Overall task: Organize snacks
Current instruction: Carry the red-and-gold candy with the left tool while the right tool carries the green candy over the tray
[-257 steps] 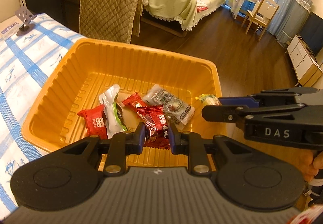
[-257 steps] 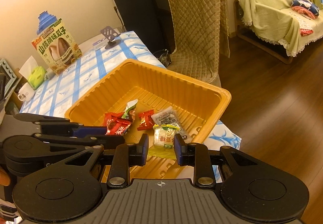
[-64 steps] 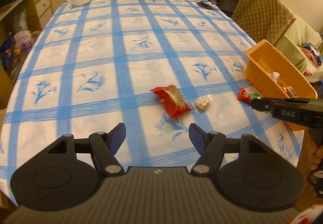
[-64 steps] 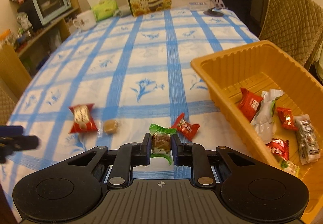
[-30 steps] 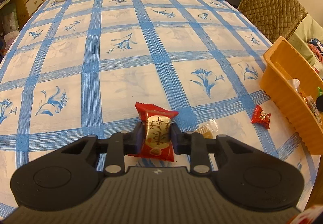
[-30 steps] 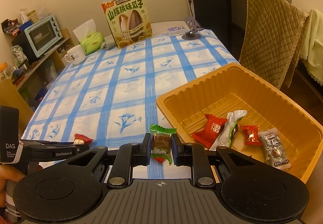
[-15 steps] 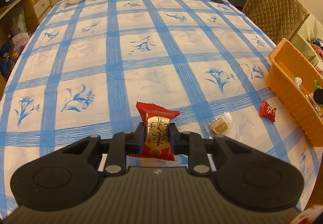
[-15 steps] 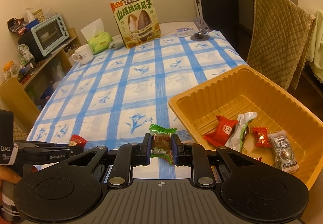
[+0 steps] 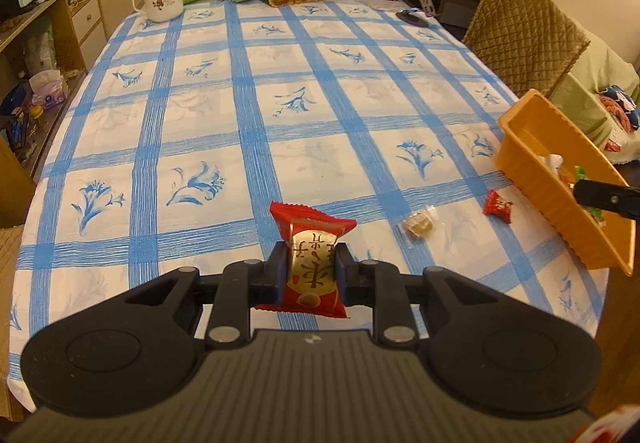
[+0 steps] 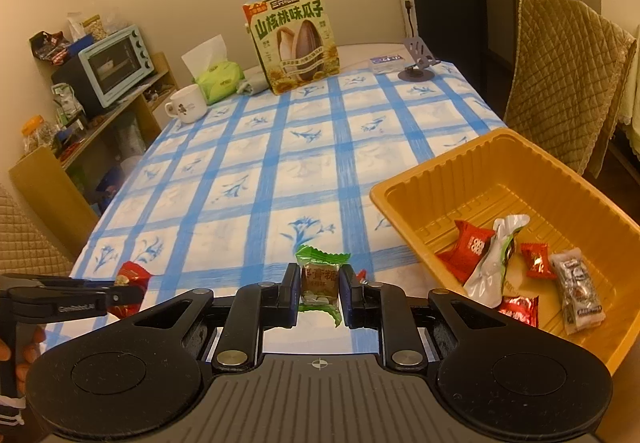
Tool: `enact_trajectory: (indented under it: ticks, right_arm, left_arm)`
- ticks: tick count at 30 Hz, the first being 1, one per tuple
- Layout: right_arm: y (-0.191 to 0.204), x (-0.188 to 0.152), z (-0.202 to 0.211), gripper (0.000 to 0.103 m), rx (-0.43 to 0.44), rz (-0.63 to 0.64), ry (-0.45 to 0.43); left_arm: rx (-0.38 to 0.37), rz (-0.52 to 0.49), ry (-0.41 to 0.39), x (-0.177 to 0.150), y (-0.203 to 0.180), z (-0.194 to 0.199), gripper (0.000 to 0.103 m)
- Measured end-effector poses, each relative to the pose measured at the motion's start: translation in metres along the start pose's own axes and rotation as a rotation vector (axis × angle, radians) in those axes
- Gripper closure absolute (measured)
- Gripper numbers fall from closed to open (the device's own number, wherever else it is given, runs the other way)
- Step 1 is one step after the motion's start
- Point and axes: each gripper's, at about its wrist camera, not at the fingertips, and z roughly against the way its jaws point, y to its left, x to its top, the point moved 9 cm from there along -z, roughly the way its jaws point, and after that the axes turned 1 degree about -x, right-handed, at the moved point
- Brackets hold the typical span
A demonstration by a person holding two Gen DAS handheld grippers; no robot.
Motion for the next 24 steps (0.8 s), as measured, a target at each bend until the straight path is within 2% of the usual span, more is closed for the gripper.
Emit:
enact_trajectory:
  ticks: [11,24]
  right_arm:
    - [0.003,-0.014,0.027,0.082,-0.004,-0.032,-0.017]
    - [-0.040,-0.022,0.067,0.082,-0.068,-0.112,-0.059]
  left_arm:
    - [-0.101,-0.081,-0.041,0.003,-0.038,0.041,0.081]
    - [-0.227,-0.218,-0.064,0.016,-0.119,0.050,0.081]
